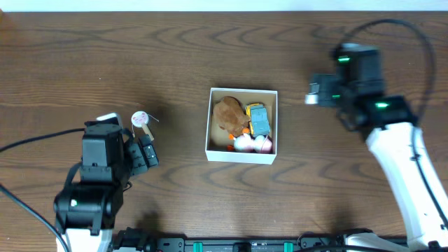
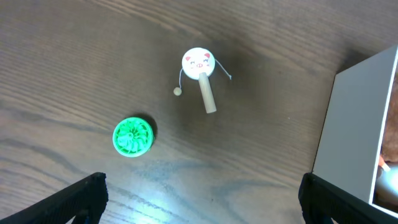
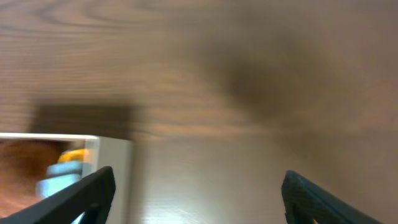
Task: Pack container
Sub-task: 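Withdraw the right gripper to the right side of the table, then move the left gripper to the pig rattle drum and grasp its handle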
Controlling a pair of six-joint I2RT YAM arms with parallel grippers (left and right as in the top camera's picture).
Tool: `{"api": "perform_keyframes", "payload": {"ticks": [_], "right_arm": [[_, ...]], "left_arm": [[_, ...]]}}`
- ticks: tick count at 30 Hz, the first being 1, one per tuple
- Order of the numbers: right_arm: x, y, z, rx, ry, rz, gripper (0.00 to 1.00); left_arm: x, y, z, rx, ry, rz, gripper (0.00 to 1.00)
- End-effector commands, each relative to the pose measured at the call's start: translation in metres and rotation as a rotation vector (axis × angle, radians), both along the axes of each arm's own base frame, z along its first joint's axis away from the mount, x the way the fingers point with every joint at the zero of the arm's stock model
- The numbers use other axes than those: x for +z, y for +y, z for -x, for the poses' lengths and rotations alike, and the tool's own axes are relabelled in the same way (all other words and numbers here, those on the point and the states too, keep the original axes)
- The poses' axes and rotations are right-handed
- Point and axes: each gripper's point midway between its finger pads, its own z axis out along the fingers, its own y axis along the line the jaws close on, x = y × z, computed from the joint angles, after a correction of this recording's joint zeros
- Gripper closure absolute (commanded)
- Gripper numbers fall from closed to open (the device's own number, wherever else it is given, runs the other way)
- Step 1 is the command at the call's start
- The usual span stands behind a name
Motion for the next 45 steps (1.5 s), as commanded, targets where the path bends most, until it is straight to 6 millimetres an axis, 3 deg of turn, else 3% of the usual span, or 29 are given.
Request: {"api": "perform_keyframes", "payload": {"ticks": [1, 4, 6, 10, 16, 21, 30, 41, 45], "right_arm": [[-0.009, -0.027, 0.011, -0.100, 0.067, -0.076, 0.12], [-0.021, -0.048, 0.022, -0.125, 0.131, -0.063, 0.11], [-0.025, -0.052, 0.025, -0.127, 0.153, -0.056, 0.11], [-0.029, -0.051, 0.027, -0.100, 0.172, -0.040, 0.11], [-0.030, -0.051, 0.027, -0.101, 0.176, -0.040, 0.10], [-0.032, -0.051, 0.028, -0.101, 0.184, -0.040, 0.10], [-0.034, -0.051, 0.032, -0.091, 0.202, -0.034, 0.10], [-0.034, -0.051, 0.033, -0.082, 0.207, -0.028, 0.10], [-0.034, -0.051, 0.033, -0.082, 0.207, -0.028, 0.10]], "left_arm": [[0.028, -0.003, -0.025, 0.011, -0.001, 0.020, 0.02], [0.034, -0.005, -0.055, 0.064, 0.064, 0.052, 0.02], [0.024, -0.006, -0.071, 0.115, 0.112, 0.080, 0.02], [-0.027, -0.008, -0.091, 0.218, 0.264, 0.116, 0.02], [-0.097, -0.020, -0.100, 0.214, 0.474, 0.147, 0.02], [-0.130, -0.022, -0.101, 0.219, 0.564, 0.142, 0.02], [-0.149, -0.022, -0.111, 0.161, 0.570, 0.121, 0.02], [-0.169, 0.001, -0.108, 0.210, 0.617, 0.130, 0.02], [-0.177, -0.008, -0.113, 0.146, 0.620, 0.166, 0.02]]}}
